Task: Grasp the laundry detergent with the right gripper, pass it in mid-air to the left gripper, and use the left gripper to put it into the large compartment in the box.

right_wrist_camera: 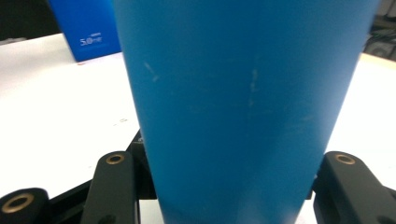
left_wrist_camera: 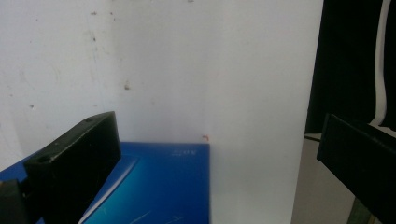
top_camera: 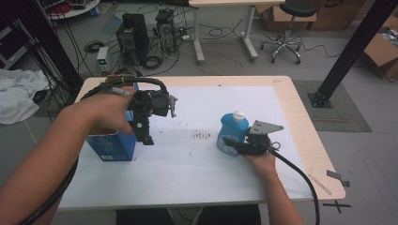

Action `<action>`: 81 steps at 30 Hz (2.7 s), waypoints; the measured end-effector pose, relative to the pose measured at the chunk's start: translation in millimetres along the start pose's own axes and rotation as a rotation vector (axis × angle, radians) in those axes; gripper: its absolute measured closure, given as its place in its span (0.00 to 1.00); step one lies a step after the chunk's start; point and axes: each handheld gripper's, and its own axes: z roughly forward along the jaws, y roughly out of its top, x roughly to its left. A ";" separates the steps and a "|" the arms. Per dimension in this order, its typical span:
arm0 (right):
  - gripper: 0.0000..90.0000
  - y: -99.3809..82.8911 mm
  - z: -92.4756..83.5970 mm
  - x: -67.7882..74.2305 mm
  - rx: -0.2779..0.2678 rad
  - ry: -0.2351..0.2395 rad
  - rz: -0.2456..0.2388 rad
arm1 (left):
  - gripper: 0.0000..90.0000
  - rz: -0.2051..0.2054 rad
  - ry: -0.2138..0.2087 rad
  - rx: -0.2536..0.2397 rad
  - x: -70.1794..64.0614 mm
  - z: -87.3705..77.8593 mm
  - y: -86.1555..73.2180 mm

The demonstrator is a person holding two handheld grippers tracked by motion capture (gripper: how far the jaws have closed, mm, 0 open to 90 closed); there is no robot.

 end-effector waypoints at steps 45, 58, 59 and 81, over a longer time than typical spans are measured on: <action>0.50 58.6 23.9 81.0 0.012 0.313 -0.171 | 0.00 0.040 -0.027 0.009 -8.4 4.1 20.2; 0.50 56.4 57.1 89.0 0.011 0.348 -0.158 | 0.00 0.043 -0.045 0.009 -10.4 12.2 22.8; 0.50 56.3 59.2 89.3 0.012 0.351 -0.158 | 0.00 0.042 -0.045 0.009 -10.6 12.8 23.4; 0.50 63.1 93.0 107.8 0.021 0.405 -0.193 | 0.00 0.072 -0.066 -0.006 -20.4 24.2 37.9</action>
